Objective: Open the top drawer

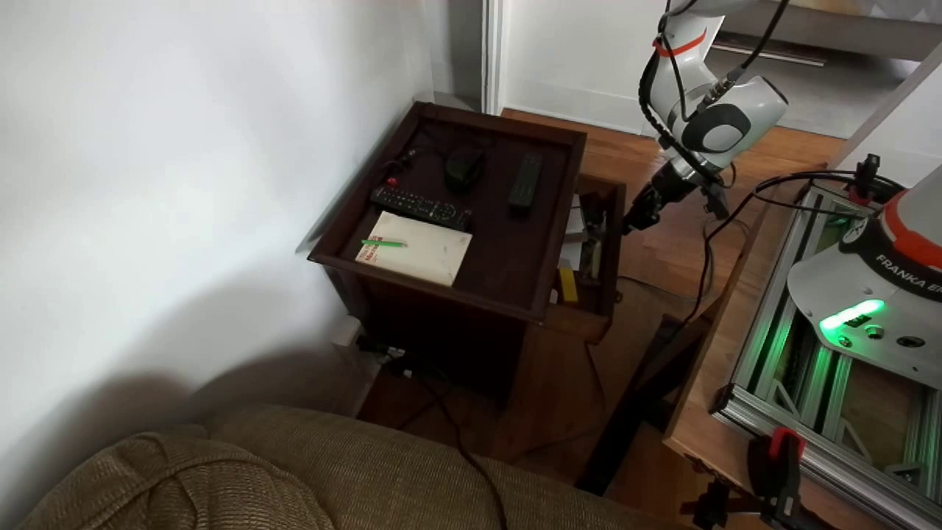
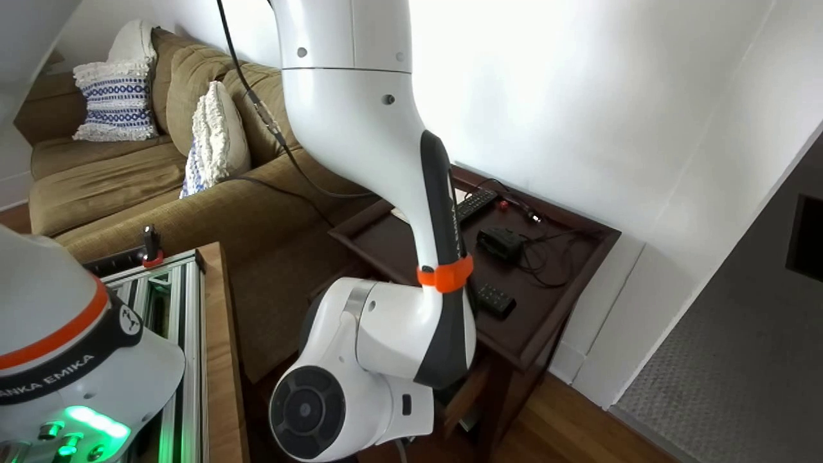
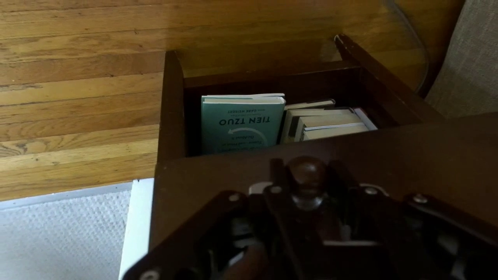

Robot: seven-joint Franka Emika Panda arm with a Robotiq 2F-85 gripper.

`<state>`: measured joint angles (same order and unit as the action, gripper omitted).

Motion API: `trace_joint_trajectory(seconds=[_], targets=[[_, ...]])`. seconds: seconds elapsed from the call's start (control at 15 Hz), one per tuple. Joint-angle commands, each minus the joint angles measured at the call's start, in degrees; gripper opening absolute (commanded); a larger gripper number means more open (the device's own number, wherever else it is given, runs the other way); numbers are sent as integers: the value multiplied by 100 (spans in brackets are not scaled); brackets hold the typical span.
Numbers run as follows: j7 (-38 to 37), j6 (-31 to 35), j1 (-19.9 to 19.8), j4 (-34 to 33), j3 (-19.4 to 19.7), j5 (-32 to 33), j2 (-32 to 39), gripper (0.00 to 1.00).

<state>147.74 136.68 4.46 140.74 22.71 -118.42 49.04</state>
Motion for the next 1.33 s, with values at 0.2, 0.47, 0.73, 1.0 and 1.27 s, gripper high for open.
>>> trace_joint_trajectory(seconds=[0.2,0.47,0.73,1.0,1.27], targets=[[250,843,-232,-31,640,254,863,85],[-147,1597,49,-182,535,340,829,100],[-748,2497,536,57,360,897,495,100],[-1570,2835,866,382,110,1045,-136,100],[-2318,3008,1122,512,-40,835,-724,100]])
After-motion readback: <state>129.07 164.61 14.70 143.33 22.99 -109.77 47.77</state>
